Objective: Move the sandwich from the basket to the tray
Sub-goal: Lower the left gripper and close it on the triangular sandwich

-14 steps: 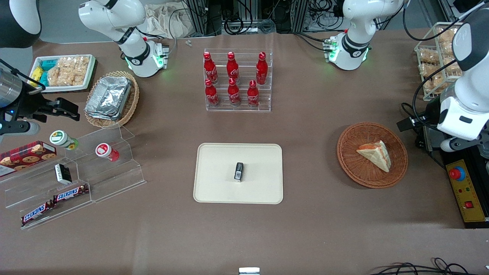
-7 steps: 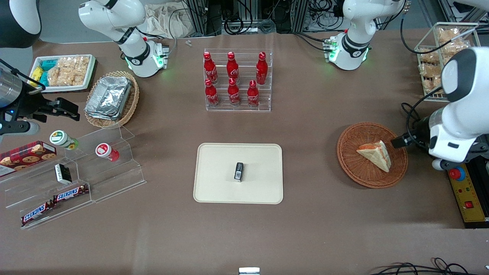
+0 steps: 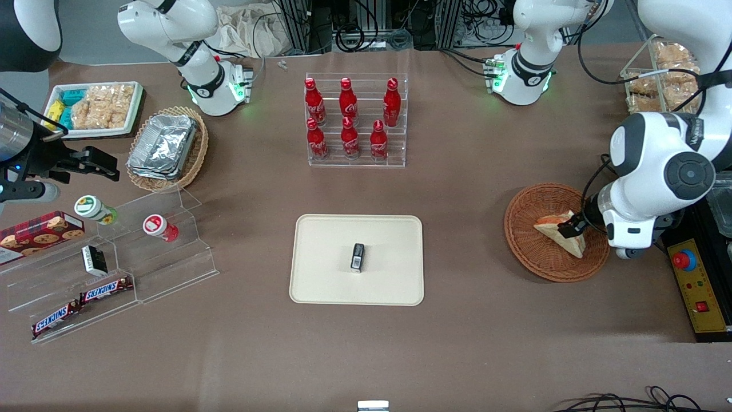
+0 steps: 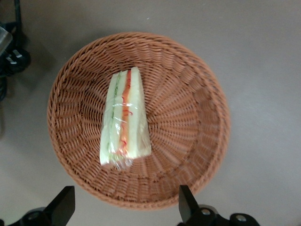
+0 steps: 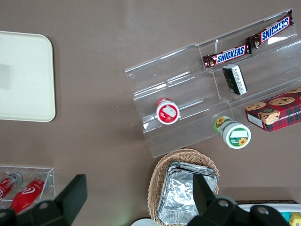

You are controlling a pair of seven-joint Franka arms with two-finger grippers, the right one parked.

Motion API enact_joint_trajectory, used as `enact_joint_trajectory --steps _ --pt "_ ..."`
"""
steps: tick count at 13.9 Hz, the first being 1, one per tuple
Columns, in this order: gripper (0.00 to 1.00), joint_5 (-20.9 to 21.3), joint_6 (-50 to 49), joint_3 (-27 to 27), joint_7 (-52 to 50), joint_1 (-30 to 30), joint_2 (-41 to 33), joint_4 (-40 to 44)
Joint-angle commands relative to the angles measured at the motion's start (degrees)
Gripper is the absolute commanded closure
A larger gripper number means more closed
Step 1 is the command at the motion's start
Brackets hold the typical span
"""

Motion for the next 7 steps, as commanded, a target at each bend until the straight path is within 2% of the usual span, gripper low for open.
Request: enact_joint_trajectory --steps 1,7 --pt "0.01 0.85 8.89 -0.04 -0.8 1.94 -3.69 -9.56" --pt "0.01 0.85 11.46 -0.04 -0.45 3.97 -1.59 -11.07"
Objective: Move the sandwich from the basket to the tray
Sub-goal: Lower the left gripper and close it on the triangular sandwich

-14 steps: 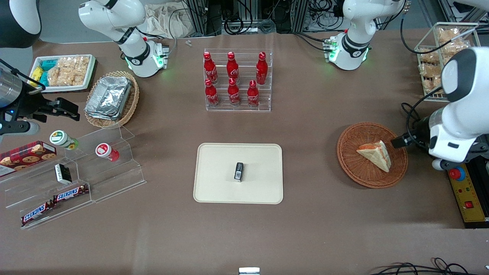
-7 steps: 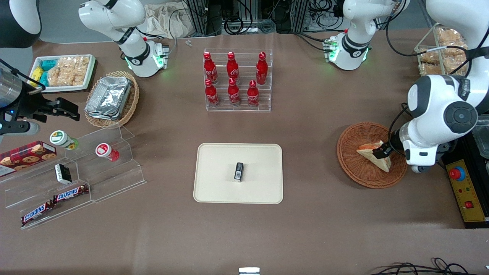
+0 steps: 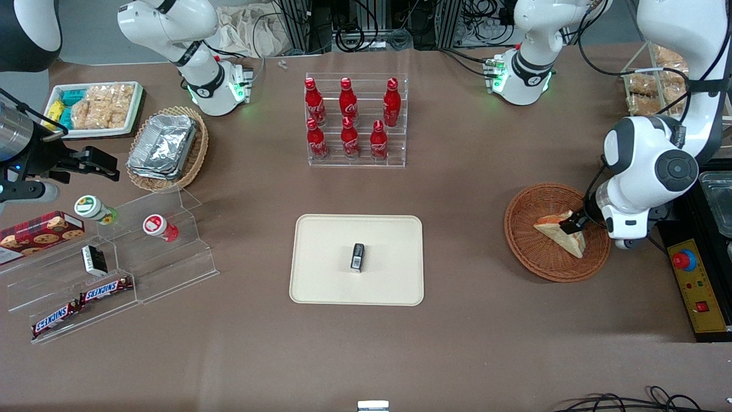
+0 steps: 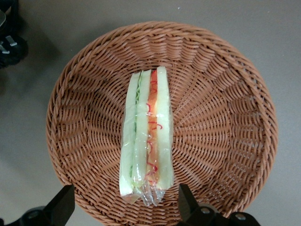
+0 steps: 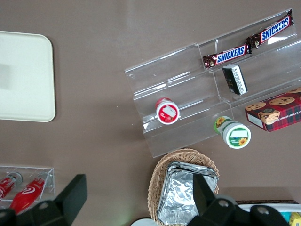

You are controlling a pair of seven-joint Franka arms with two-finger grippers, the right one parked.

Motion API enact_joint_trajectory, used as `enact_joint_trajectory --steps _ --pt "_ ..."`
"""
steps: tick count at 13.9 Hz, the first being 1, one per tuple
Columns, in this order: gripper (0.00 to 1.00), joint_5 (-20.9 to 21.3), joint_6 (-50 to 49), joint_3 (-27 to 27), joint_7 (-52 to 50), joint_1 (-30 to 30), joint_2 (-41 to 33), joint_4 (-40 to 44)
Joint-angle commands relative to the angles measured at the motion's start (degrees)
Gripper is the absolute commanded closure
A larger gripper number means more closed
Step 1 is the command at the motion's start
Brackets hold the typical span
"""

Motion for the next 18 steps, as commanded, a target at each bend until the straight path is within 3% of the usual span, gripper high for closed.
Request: enact_joint_trajectory --steps 1,12,17,18 --pt "0.01 0.85 3.54 -0.22 -0.52 1.42 -0.41 -2.72" --pt "0.03 1.2 12.08 0.92 -0.6 1.69 6.01 -4.21" --pt "0.98 1.12 11.99 0.75 -1.75 1.17 6.54 -0.71" --pt "1.0 1.12 11.9 0.57 -1.92 1.08 5.93 -0.52"
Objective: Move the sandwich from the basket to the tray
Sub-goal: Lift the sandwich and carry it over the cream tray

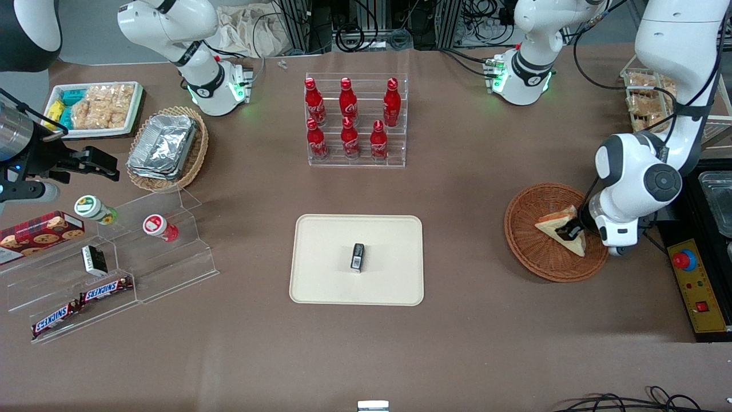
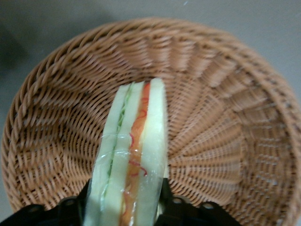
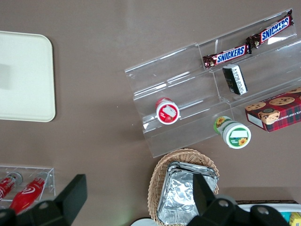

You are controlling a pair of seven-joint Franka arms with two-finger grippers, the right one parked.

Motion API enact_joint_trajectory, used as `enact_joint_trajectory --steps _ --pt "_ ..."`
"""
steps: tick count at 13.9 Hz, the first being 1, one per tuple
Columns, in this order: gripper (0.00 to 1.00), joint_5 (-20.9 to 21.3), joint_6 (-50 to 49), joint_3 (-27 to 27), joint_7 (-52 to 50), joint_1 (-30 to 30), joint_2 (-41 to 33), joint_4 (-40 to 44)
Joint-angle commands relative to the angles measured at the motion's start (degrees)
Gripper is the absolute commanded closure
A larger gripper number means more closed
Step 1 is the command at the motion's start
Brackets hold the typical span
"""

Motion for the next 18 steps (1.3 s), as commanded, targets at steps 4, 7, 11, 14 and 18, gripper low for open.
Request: enact_joint_trajectory --steps 4,7,11,14,18 --pt "1.0 1.03 -0.12 -0.59 -1.34 -0.39 -4.18 0.95" --pt "1.0 1.03 -9.56 -2.68 -0.28 -0.65 -8.84 5.05" --pt "1.0 0.24 -39.79 -10.85 -0.28 -0.65 -7.54 28.49" --pt "1.0 0.41 -47.84 -19.1 -0.19 -1.09 -3.77 39.51" --pt "1.0 2.85 -43.48 -24.23 1.84 -9.67 4.83 41.03"
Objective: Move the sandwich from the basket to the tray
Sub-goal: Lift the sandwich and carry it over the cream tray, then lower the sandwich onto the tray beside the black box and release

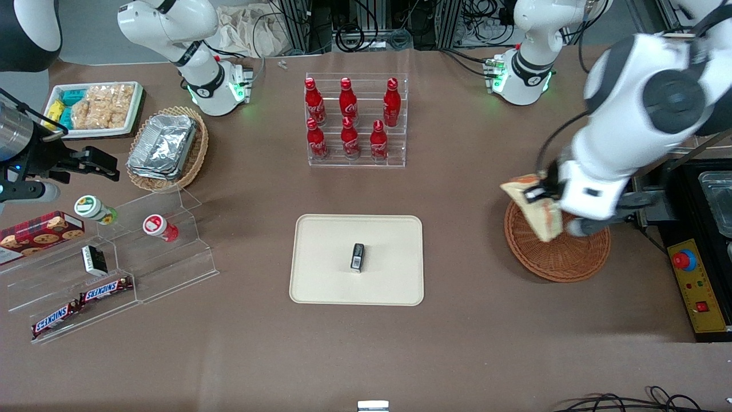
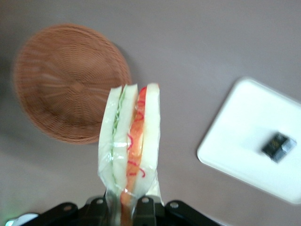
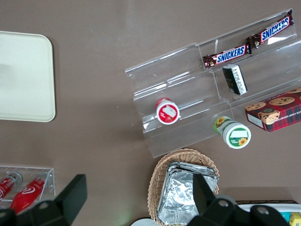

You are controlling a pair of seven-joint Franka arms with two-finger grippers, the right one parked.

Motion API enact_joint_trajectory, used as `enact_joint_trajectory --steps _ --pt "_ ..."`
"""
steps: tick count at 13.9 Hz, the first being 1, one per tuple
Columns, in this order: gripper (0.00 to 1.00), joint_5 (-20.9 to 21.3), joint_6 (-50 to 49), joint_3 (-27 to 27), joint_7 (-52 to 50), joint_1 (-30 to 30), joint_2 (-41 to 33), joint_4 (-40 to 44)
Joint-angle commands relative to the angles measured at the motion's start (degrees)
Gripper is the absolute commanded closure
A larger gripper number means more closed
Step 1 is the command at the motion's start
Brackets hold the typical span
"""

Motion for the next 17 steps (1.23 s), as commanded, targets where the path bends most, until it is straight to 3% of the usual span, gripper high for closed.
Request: enact_joint_trajectory --steps 1,5,7,10,15,16,17 --pt "1.0 5.67 5.04 -0.73 -0.08 -8.68 9.34 3.28" --pt "1.0 15.18 16.98 -0.56 -5.89 -18.89 22.16 4.59" --pt "1.0 18.77 23.15 -0.47 -5.8 -21.09 28.66 6.43" --pt "1.0 26.78 24.06 -0.47 -2.74 -22.42 35.1 9.6" --pt "1.0 26.97 25.37 0.76 3.6 -22.25 38.01 11.8" --pt "0.4 27.23 25.37 0.76 3.78 -22.25 38.19 11.8" --pt "0.0 27.41 25.9 0.85 3.87 -22.25 38.19 11.71"
